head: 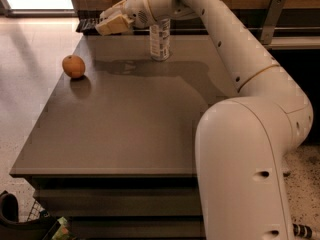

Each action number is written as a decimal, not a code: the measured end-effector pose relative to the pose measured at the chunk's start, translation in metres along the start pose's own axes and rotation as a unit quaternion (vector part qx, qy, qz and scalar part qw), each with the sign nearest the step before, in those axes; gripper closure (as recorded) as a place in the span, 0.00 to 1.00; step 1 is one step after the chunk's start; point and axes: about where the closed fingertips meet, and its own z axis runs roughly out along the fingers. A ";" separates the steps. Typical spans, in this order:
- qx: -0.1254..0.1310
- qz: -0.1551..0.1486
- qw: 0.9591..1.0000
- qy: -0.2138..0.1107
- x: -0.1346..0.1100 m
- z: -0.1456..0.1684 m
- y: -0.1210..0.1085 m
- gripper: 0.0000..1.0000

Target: Move rxbar chocolate near orange

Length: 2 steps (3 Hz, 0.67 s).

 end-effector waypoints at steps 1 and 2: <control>-0.004 0.001 1.000 0.000 0.000 0.005 0.002 0.31; -0.008 0.001 1.000 0.000 0.001 0.010 0.003 0.00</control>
Offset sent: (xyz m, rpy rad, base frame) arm -0.0004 0.0027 -0.0012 -0.0001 0.0020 0.0038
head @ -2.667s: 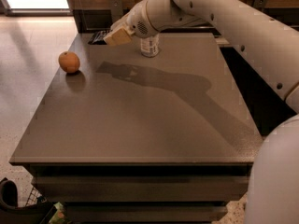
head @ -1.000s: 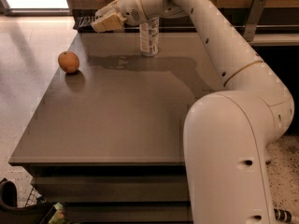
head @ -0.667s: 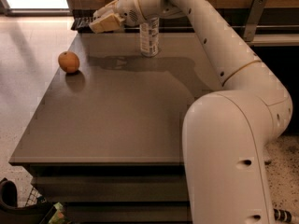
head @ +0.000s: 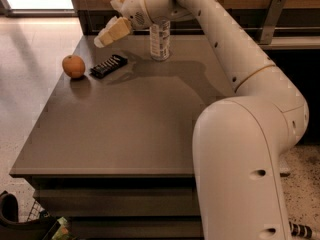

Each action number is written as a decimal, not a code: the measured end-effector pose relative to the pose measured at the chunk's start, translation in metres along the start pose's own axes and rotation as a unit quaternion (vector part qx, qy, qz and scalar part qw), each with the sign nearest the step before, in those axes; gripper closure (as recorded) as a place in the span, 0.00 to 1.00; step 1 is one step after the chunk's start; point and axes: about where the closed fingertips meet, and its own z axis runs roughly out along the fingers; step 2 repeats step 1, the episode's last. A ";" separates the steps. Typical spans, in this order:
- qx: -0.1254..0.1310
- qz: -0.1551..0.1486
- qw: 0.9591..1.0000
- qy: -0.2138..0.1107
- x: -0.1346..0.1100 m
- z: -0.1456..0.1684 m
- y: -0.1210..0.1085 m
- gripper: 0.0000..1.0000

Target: Move rxbar chocolate near orange

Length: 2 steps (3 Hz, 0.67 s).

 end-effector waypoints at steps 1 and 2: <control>0.000 0.000 1.000 0.000 0.000 0.000 0.000 0.00; 0.000 0.000 1.000 0.000 0.000 0.000 0.000 0.00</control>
Offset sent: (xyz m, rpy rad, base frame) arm 0.0000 0.0000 0.0000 0.0000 0.0000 0.0000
